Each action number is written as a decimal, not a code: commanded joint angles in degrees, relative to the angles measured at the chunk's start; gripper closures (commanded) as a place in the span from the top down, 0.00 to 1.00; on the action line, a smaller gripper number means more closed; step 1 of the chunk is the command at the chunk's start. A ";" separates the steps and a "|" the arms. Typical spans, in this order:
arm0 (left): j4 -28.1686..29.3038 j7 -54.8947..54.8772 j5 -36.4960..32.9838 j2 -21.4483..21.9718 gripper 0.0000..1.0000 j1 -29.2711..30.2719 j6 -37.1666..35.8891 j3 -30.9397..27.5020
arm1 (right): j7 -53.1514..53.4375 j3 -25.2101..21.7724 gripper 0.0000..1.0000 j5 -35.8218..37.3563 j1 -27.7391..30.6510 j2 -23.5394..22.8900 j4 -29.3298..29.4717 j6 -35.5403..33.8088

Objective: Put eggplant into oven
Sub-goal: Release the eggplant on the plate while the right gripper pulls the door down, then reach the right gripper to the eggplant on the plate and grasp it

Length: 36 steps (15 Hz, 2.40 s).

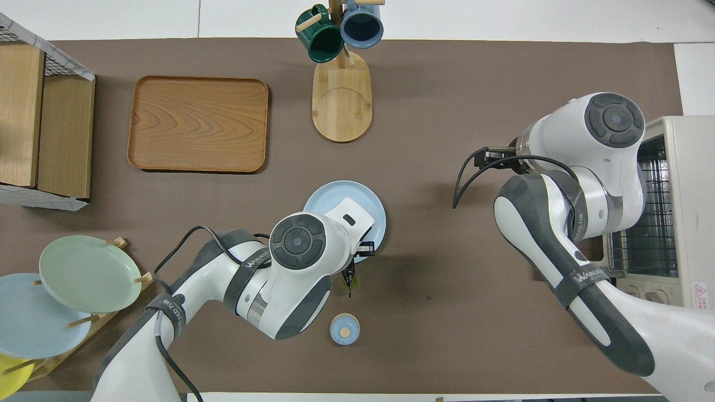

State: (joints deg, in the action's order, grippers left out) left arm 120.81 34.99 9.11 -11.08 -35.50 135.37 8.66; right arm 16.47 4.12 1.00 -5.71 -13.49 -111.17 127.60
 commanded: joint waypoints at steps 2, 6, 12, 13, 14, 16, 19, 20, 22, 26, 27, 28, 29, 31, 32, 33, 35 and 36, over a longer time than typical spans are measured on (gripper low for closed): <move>-1.10 -2.21 1.08 -1.39 0.00 1.57 1.39 -0.48 | -0.39 0.27 0.87 -0.82 0.17 -0.22 1.39 -1.39; -1.72 -2.21 1.00 -2.54 0.99 1.14 2.09 -0.57 | -0.12 0.36 1.00 -1.09 -1.76 -0.40 2.71 -2.00; -10.22 -7.92 0.99 3.78 1.00 10.34 -15.97 -0.66 | 0.05 0.45 1.00 -1.09 -1.94 -0.40 3.41 -2.35; -12.60 -8.71 0.99 4.13 1.00 12.10 -19.23 -0.75 | 0.57 0.71 1.00 -1.26 -2.72 -0.49 4.81 -3.40; -14.80 -10.37 0.99 5.01 1.00 14.65 -22.66 -0.92 | 2.75 0.80 1.00 -1.35 -4.64 -0.66 6.30 -4.19; -17.01 -16.41 0.91 7.20 1.00 20.61 -26.98 -0.92 | 9.34 0.80 1.00 -1.09 -8.51 -2.59 10.51 -4.98; -17.37 -25.82 -0.14 10.81 1.00 29.50 -30.33 -1.10 | 18.91 0.62 1.00 0.40 -16.77 -8.55 20.78 -9.28; -17.45 -29.86 -1.71 11.60 1.00 31.61 -31.91 -1.10 | 21.82 0.62 1.00 2.32 -19.14 -11.01 24.21 -9.99; -17.28 -33.93 -2.87 13.62 1.00 34.96 -34.64 -1.10 | 26.83 0.71 1.00 6.02 -25.02 -15.23 27.84 -9.65; -16.58 -34.12 -4.19 17.49 1.00 37.00 -39.47 -1.18 | 31.24 0.71 1.00 6.56 -29.52 -17.72 29.87 -5.61; -16.23 -33.77 -4.28 18.19 1.00 36.91 -40.52 -1.10 | 31.43 0.71 1.00 6.82 -30.40 -17.80 29.87 -5.78; -15.88 -33.76 -4.28 18.98 1.00 36.91 -41.14 -1.10 | 32.39 0.71 1.00 7.52 -32.24 -18.50 29.78 -5.34; -15.52 -33.76 -4.28 19.69 1.00 36.91 -41.41 -1.10 | 34.31 0.71 1.00 8.83 -33.56 -19.29 29.43 -3.43; -13.86 -33.68 -4.37 20.66 1.00 36.47 -41.42 -1.01 | 37.39 0.71 1.00 10.86 -34.45 -20.87 29.34 -1.57; -12.63 -33.94 -4.28 21.36 1.00 36.38 -40.46 -1.01 | 37.49 0.71 1.00 11.21 -35.33 -22.01 29.43 -1.13; -12.45 -34.11 -4.37 21.45 1.00 36.47 -39.66 -1.01 | 37.49 0.71 1.00 12.61 -35.42 -22.46 28.82 0.18; -14.37 -34.20 -6.72 20.75 1.00 36.47 -41.23 -0.84 | 37.58 0.71 1.00 13.68 -36.03 -22.99 27.41 1.42; -16.03 -34.29 -8.22 20.23 1.00 36.12 -42.63 -0.75 | 37.32 0.71 0.96 13.77 -36.04 -23.08 27.06 1.08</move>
State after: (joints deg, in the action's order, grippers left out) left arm 105.96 1.05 3.98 8.51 1.06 94.17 7.68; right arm 52.91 4.79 13.08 -41.78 -36.29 -83.24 127.60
